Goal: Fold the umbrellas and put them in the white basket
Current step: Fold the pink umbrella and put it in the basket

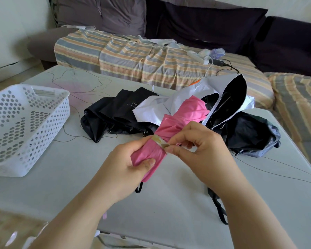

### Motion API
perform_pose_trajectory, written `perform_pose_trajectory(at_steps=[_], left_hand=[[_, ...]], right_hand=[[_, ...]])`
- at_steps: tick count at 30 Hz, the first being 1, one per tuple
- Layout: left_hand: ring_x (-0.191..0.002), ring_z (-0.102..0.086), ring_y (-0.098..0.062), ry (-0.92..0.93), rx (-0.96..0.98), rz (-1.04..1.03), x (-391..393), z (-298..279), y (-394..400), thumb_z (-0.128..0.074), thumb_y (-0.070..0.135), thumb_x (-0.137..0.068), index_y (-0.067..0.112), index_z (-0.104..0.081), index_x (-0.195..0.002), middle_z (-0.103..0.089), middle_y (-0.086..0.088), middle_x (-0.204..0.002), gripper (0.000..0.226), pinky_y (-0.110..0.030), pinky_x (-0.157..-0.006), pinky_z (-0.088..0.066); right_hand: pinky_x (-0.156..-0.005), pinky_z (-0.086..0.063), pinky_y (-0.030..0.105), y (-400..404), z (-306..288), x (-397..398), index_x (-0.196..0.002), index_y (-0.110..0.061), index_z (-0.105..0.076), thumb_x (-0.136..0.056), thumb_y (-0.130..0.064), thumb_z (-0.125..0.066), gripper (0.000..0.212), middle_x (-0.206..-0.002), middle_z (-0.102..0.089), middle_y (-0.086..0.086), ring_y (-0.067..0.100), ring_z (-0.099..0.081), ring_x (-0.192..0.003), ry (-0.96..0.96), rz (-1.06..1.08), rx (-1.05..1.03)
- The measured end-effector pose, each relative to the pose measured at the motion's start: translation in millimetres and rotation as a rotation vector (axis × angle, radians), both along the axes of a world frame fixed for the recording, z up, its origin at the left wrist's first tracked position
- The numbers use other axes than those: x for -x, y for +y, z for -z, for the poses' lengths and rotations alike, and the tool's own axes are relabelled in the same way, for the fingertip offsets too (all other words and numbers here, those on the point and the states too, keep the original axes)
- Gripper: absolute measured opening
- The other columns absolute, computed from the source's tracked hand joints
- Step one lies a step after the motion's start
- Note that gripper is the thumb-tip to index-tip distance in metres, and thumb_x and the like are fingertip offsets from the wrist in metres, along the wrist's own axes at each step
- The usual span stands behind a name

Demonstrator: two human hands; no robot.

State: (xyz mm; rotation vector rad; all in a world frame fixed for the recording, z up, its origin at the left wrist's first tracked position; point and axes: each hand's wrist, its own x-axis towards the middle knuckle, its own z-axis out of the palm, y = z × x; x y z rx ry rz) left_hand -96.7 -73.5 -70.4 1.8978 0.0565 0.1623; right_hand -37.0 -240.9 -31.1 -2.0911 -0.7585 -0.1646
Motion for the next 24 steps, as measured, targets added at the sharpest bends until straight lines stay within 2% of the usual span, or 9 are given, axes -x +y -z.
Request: perform_pose_trajectory(at_steps=[3, 7, 11, 14, 15, 16, 18, 21, 24], left_hand=[[-0.095, -0.064, 0.006, -0.001, -0.021, -0.006, 1, 2, 1, -0.064, 0.004, -0.086, 0.044, -0.059, -0.117, -0.070, 0.024, -0.099, 0.051, -0.010, -0.082, -0.047], [-0.093, -0.066, -0.001, -0.005, -0.061, -0.030, 3, 3, -1, -0.065, 0.010, -0.086, 0.043, -0.058, -0.121, -0.071, 0.020, -0.099, 0.049, -0.029, -0.088, -0.052], [-0.093, -0.067, -0.005, -0.059, -0.114, -0.057, 3, 4, -4, -0.061, 0.029, -0.081, 0.055, -0.048, -0.123, -0.070, 0.021, -0.101, 0.051, -0.032, -0.087, -0.054], [-0.094, -0.066, 0.000, -0.099, 0.009, -0.142, 2, 3, -8, -0.064, 0.014, -0.087, 0.048, -0.049, -0.129, -0.069, 0.020, -0.103, 0.057, -0.021, -0.084, -0.052], [-0.089, -0.066, 0.002, -0.100, 0.043, -0.179, 2, 2, -8, -0.064, 0.012, -0.086, 0.045, -0.051, -0.127, -0.069, 0.020, -0.099, 0.054, -0.016, -0.079, -0.051], [-0.082, -0.065, 0.004, -0.089, 0.054, -0.215, 2, 1, -8, -0.065, 0.014, -0.085, 0.044, -0.050, -0.122, -0.069, 0.018, -0.093, 0.050, -0.013, -0.071, -0.050], [-0.071, -0.065, 0.001, -0.043, 0.058, -0.242, 3, -1, -6, -0.068, 0.019, -0.083, 0.046, -0.045, -0.110, -0.066, 0.014, -0.084, 0.044, -0.014, -0.062, -0.049], [-0.066, -0.066, -0.004, -0.007, 0.066, -0.244, 6, -3, 4, -0.069, 0.022, -0.082, 0.039, -0.047, -0.101, -0.068, 0.010, -0.087, 0.033, -0.020, -0.059, -0.051], [-0.071, -0.069, -0.010, 0.042, 0.097, -0.202, 12, -3, 27, -0.073, 0.043, -0.070, 0.038, -0.050, -0.100, -0.071, 0.006, -0.087, 0.038, -0.032, -0.067, -0.055]], right_hand=[[-0.066, -0.037, 0.007, 0, -1, 0, -0.069, -0.019, -0.072, -0.071, -0.016, -0.082, 0.010, -0.068, -0.050, -0.014, -0.002, -0.047, -0.068, 0.002, 0.027, 0.039], [-0.064, -0.038, 0.010, 2, -2, 1, -0.067, -0.019, -0.071, -0.070, -0.019, -0.083, 0.012, -0.068, -0.051, -0.010, 0.000, -0.047, -0.069, 0.053, 0.080, 0.093], [-0.057, -0.036, 0.011, 9, 1, 2, -0.068, -0.023, -0.055, -0.065, -0.029, -0.086, 0.032, -0.068, -0.046, -0.009, 0.002, -0.043, -0.061, 0.100, 0.254, 0.039], [-0.054, -0.041, 0.007, 18, 10, -1, -0.093, -0.020, -0.052, -0.067, -0.027, -0.087, 0.044, -0.080, -0.058, -0.006, -0.004, -0.052, -0.058, 0.485, 0.295, -0.245], [-0.065, -0.049, 0.010, 23, 13, -2, -0.103, -0.017, -0.055, -0.071, -0.025, -0.085, 0.045, -0.093, -0.065, -0.002, -0.006, -0.060, -0.069, 0.642, 0.211, -0.374], [-0.078, -0.055, 0.023, 29, 17, -4, -0.109, -0.012, -0.059, -0.074, -0.025, -0.081, 0.043, -0.103, -0.069, 0.004, 0.001, -0.064, -0.083, 0.741, 0.104, -0.480], [-0.085, -0.053, 0.048, 44, 22, -5, -0.106, -0.004, -0.062, -0.077, -0.024, -0.075, 0.038, -0.099, -0.071, 0.013, 0.022, -0.065, -0.088, 0.807, -0.050, -0.634], [-0.076, -0.056, 0.035, 67, 23, -5, -0.095, -0.004, -0.064, -0.071, -0.020, -0.078, 0.032, -0.086, -0.071, 0.011, 0.026, -0.067, -0.081, 0.820, -0.095, -0.775], [-0.075, -0.055, 0.038, 88, 28, -2, -0.085, -0.005, -0.067, -0.069, -0.013, -0.082, 0.024, -0.081, -0.070, 0.014, 0.028, -0.065, -0.077, 0.820, -0.066, -0.794]])
